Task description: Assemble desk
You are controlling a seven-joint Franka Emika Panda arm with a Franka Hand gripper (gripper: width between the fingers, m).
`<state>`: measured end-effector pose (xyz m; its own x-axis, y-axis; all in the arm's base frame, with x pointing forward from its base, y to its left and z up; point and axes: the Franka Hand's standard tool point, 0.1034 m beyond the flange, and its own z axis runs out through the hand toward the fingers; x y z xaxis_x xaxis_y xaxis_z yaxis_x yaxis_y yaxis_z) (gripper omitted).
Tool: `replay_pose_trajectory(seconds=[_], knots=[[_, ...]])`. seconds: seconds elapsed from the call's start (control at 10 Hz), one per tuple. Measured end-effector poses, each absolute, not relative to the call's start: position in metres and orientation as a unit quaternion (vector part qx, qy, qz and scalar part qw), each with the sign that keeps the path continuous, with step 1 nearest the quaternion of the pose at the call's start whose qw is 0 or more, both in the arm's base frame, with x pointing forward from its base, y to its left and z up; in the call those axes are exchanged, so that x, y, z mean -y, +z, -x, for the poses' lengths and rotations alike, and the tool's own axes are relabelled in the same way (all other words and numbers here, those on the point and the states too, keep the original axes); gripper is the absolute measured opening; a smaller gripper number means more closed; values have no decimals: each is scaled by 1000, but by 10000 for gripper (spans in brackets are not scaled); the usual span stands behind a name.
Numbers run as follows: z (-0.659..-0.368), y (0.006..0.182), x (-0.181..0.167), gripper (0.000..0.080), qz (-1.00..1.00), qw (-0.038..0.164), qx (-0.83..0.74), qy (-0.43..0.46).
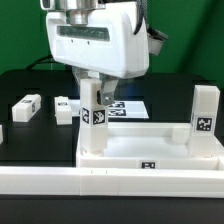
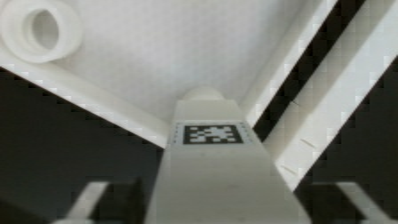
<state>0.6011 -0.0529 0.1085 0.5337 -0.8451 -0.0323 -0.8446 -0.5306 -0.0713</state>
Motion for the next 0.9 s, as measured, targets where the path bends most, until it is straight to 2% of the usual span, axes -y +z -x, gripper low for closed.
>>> replay_pose_trajectory(seconds=[0.1, 0.2, 0.3, 0.9], knots=[[-601, 108, 51, 538, 889, 37, -456, 1], [-601, 109, 52, 626, 918, 37, -396, -2], [-601, 109, 52, 642, 938, 37, -344, -4], [-602, 107, 52, 648, 994, 29, -106, -11]])
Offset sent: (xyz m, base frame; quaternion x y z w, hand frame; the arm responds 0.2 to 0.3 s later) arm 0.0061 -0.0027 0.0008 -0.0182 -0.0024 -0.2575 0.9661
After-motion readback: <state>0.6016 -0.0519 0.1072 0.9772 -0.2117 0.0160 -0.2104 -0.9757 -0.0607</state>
